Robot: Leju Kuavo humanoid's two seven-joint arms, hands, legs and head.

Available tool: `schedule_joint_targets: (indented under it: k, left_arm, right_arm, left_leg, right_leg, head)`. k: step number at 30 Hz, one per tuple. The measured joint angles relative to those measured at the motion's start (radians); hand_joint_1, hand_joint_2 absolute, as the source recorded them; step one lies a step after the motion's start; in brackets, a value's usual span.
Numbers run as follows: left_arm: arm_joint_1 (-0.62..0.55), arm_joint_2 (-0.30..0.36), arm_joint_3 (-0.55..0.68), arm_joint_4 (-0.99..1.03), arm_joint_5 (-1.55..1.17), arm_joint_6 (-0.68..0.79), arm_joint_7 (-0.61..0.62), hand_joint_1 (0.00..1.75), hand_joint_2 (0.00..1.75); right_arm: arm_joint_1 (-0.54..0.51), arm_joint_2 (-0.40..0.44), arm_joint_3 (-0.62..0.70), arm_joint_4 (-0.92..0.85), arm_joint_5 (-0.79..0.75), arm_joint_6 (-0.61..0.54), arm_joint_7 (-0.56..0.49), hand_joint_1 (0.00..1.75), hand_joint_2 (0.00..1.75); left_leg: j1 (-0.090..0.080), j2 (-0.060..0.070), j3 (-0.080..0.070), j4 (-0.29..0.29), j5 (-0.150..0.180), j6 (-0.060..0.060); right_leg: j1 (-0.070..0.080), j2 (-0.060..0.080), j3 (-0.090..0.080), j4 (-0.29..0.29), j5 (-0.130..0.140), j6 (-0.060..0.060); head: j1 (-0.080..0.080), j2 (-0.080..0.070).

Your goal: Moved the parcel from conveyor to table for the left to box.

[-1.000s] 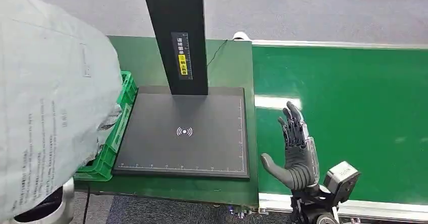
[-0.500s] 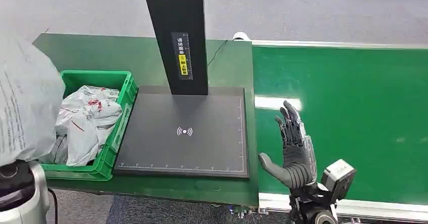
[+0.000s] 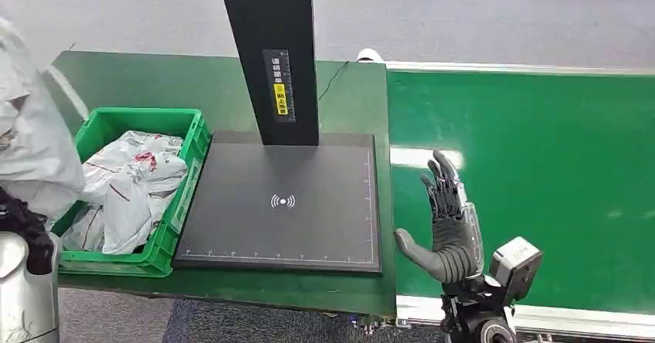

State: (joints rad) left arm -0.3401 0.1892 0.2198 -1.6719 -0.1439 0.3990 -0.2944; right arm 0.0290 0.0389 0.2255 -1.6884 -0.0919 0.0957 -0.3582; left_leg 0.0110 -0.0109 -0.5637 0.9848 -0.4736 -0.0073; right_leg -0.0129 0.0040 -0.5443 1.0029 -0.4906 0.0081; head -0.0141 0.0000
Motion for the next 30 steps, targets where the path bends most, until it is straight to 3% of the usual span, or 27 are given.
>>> schedule_joint_targets:
  k: [3, 4, 5, 6, 7, 8, 10, 12, 13, 14, 30]
  left_arm:
    - [-0.028, 0.033, -0.033, 0.084, -0.086, -0.034, 0.063, 1.52, 1.75]
    - [-0.032, 0.04, -0.046, 0.105, -0.115, -0.048, 0.08, 1.43, 1.75]
    - [-0.036, 0.044, -0.053, 0.116, -0.127, -0.055, 0.086, 1.12, 1.75]
    - [-0.043, 0.051, -0.073, 0.144, -0.165, -0.079, 0.108, 0.65, 1.75]
    - [-0.05, 0.054, -0.087, 0.162, -0.19, -0.097, 0.125, 0.68, 1.75]
    - [-0.057, 0.058, -0.105, 0.183, -0.213, -0.119, 0.14, 0.99, 1.75]
    - [-0.069, 0.065, -0.137, 0.218, -0.238, -0.168, 0.165, 1.17, 1.75]
    - [-0.083, 0.071, -0.166, 0.251, -0.257, -0.213, 0.188, 0.8, 1.75]
    - [-0.089, 0.075, -0.178, 0.266, -0.266, -0.228, 0.191, 0.07, 1.75]
    - [-0.094, 0.076, -0.187, 0.276, -0.271, -0.237, 0.199, 0.0, 1.75]
    - [-0.097, 0.101, -0.207, 0.33, -0.22, -0.262, 0.18, 0.0, 1.75]
  right_arm:
    - [-0.001, 0.0, 0.002, 0.0, 0.0, -0.002, 0.0, 0.0, 1.75]
    - [-0.001, 0.0, 0.003, 0.0, 0.0, -0.002, 0.0, 0.0, 1.75]
    - [-0.001, 0.0, 0.003, 0.0, 0.0, -0.002, 0.0, 0.0, 1.75]
    - [-0.002, 0.0, 0.003, 0.0, 0.001, -0.003, 0.001, 0.0, 1.75]
    - [-0.002, 0.0, 0.003, 0.0, 0.002, -0.004, 0.002, 0.0, 1.75]
    - [-0.002, 0.0, 0.003, 0.0, 0.002, -0.005, 0.003, 0.0, 1.75]
    - [-0.002, 0.001, 0.002, -0.001, 0.002, -0.006, 0.006, 0.0, 1.75]
    - [0.0, 0.001, 0.001, -0.002, 0.006, -0.008, 0.009, 0.0, 1.75]
    - [0.001, 0.001, 0.001, -0.003, 0.008, -0.009, 0.01, 0.0, 1.75]
    - [0.001, 0.001, 0.0, -0.005, 0.01, -0.009, 0.01, 0.0, 1.75]
    - [0.028, 0.008, -0.007, -0.02, 0.017, -0.003, 0.014, 0.0, 1.75]
  left_leg:
    - [0.0, 0.0, 0.0, 0.0, 0.0, 0.0]
    - [0.0, 0.0, 0.0, 0.0, 0.0, 0.0]
    - [0.0, 0.0, 0.0, 0.0, 0.0, 0.0]
    - [0.0, 0.0, 0.0, 0.0, 0.0, 0.0]
    - [0.0, 0.0, 0.0, 0.0, 0.0, 0.0]
    - [0.0, 0.0, 0.0, 0.0, 0.0, 0.0]
    - [0.0, 0.0, 0.0, 0.0, 0.0, 0.0]
    - [0.0, 0.0, 0.0, 0.0, 0.0, 0.0]
    - [0.0, 0.0, 0.0, 0.0, 0.0, 0.0]
    - [0.0, 0.0, 0.0, 0.0, 0.0, 0.0]
    - [0.0, 0.001, 0.0, 0.0, 0.0, 0.0]
  right_leg:
    - [0.0, 0.0, 0.0, 0.0, 0.0, 0.0]
    - [0.0, 0.0, 0.0, 0.0, 0.0, 0.0]
    - [0.0, 0.0, 0.0, 0.0, 0.0, 0.0]
    - [0.0, 0.0, 0.0, 0.0, 0.0, 0.0]
    - [0.0, 0.0, 0.0, 0.0, 0.0, 0.0]
    - [0.0, 0.0, 0.0, 0.0, 0.0, 0.0]
    - [0.0, 0.0, 0.0, 0.0, 0.0, 0.0]
    - [0.0, 0.001, 0.0, 0.0, 0.0, 0.0]
    - [0.0, 0.001, 0.0, 0.0, 0.0, 0.0]
    - [0.0, 0.001, 0.0, 0.0, 0.0, 0.0]
    - [0.0, 0.001, 0.0, 0.0, 0.0, 0.0]
  head:
    - [0.0, 0.0]
    - [0.0, 0.0]
    - [0.0, 0.0]
    - [0.0, 0.0]
    - [0.0, 0.0]
    - [0.001, 0.0]
    - [0.001, 0.0]
    - [0.001, 0.0]
    - [0.0, 0.0]
    - [0.0, 0.0]
    - [0.0, 0.0]
